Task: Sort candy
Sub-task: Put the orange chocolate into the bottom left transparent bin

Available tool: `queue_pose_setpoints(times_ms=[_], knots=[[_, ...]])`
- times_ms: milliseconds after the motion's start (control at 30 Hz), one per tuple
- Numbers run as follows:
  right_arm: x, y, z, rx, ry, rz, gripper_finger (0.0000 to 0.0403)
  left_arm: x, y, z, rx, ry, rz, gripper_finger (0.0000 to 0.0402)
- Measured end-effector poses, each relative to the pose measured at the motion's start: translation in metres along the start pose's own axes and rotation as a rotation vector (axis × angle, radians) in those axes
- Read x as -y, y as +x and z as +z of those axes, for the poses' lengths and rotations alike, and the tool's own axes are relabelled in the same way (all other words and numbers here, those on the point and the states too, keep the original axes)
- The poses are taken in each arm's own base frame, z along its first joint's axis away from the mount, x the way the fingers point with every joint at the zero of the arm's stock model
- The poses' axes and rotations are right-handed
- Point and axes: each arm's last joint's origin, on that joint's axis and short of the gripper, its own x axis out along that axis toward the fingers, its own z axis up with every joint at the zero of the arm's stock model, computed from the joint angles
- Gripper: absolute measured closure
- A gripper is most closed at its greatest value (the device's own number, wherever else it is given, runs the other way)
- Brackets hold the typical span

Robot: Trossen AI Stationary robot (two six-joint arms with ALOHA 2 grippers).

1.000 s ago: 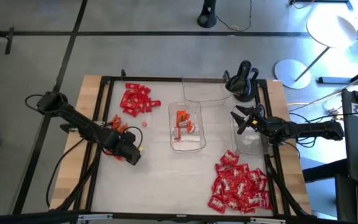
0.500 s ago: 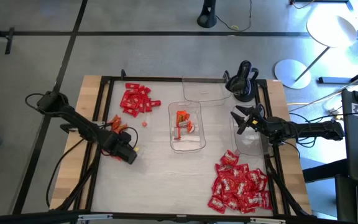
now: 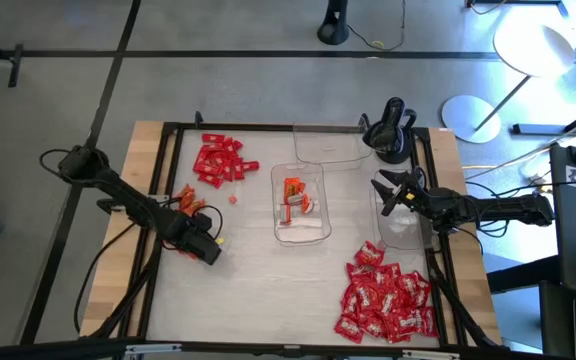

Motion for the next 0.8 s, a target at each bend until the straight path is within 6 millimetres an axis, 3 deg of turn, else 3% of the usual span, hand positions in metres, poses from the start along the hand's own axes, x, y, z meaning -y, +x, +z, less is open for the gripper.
queue_pose_setpoints(times_ms=[167,367,800], knots=[[0.0,0.0,0.0,0.0,0.0,0.0,0.0173,0.008,-0.007,0.001,0.008,0.02,-0.021,0.0296],[0.0,0.0,0.0,0.0,-0.003,0.0,0.0173,0.028,-0.028,0.014,0.099,0.058,-0.11,0.0289],[0.0,0.0,0.0,0.0,-0.004,0.0,0.0173,0.073,-0.086,0.081,0.522,0.216,-0.367,0.0282]])
